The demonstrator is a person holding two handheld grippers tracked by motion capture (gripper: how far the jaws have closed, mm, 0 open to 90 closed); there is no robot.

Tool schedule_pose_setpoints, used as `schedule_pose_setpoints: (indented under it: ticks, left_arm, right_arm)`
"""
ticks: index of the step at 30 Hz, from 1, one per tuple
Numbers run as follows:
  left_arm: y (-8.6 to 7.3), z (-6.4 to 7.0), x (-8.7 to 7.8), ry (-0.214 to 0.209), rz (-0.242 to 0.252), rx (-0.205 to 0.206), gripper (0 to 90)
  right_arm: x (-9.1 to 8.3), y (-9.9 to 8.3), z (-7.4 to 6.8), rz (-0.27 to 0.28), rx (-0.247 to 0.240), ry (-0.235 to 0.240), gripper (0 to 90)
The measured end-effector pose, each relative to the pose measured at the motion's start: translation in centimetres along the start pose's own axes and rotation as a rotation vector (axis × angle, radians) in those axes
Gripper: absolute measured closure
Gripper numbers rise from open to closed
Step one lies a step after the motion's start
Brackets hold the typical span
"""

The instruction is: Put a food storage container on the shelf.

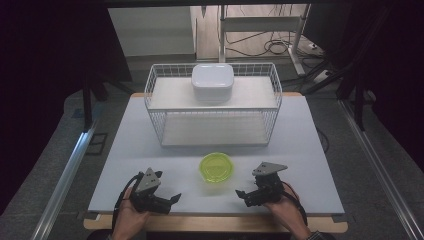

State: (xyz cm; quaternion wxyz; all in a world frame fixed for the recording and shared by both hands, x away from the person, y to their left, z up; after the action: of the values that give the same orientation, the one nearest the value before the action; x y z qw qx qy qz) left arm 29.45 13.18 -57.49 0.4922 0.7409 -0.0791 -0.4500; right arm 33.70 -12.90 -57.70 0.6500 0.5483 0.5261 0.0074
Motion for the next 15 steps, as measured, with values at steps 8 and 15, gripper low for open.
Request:
schedule_pose_setpoints:
  ticks: [8,15]
  left_arm:
    - [-0.2,-0.1,-0.2,0.003,0.014,-0.007,0.8]
    - [-0.3,-0.1,-0.2,0.006,0.006,0.000,0.7]
  right_arm:
    - [0.0,0.4,0.1,0.012,0.014,0.006,2.2]
    - [-0.3,1.7,0.3,0.033,0.095,0.056,1.9]
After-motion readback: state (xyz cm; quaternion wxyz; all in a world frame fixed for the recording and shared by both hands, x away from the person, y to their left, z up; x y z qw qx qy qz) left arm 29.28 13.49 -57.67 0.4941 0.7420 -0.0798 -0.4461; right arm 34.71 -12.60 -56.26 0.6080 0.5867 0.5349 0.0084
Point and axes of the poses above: each handheld gripper's, and its own axes: x roughly forward along the jaws, y roughly out of its top, z roughly to its right, the point moved 10 cm from there along x, roughly forward along the jaws, and after that the axes turned 9 degrees about x, right-handed, at the moved point
